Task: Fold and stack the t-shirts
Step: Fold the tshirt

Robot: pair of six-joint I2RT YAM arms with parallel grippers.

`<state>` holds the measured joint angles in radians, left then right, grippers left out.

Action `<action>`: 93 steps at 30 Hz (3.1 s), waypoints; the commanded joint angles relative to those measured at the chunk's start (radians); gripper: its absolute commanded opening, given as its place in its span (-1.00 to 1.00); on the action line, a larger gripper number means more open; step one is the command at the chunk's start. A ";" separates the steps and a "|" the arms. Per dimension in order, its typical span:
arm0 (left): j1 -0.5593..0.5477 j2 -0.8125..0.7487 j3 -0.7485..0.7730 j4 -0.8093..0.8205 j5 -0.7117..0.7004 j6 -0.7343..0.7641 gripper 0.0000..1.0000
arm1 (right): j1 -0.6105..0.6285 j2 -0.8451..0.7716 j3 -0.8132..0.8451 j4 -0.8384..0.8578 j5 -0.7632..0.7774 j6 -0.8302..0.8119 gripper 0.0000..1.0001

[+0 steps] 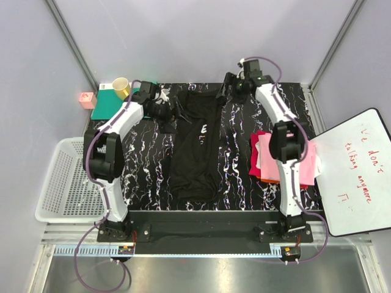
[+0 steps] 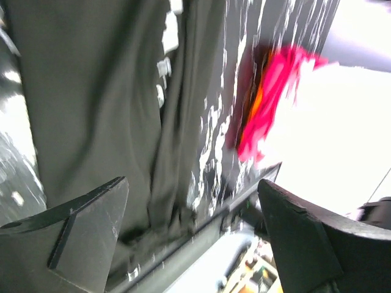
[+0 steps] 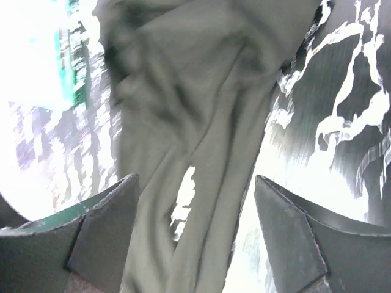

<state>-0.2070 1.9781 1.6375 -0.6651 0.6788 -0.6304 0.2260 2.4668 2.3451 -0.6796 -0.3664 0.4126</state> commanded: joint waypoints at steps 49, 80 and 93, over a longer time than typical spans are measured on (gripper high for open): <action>-0.522 0.039 -0.087 -0.179 -0.093 -0.040 -0.65 | -0.004 -0.959 -1.032 -0.118 0.014 -0.173 0.75; -0.654 0.183 0.298 -0.650 -0.504 0.100 0.56 | -0.025 -0.960 -1.086 -0.117 0.219 -0.161 0.76; -0.680 0.292 0.349 -0.645 -0.542 0.103 0.50 | -0.102 -1.003 -1.084 -0.120 0.331 -0.140 0.76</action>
<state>-0.8715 2.2448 1.9305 -1.2999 0.1661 -0.5415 0.1402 1.5120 1.2617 -0.8017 -0.0731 0.2695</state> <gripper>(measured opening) 0.756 0.878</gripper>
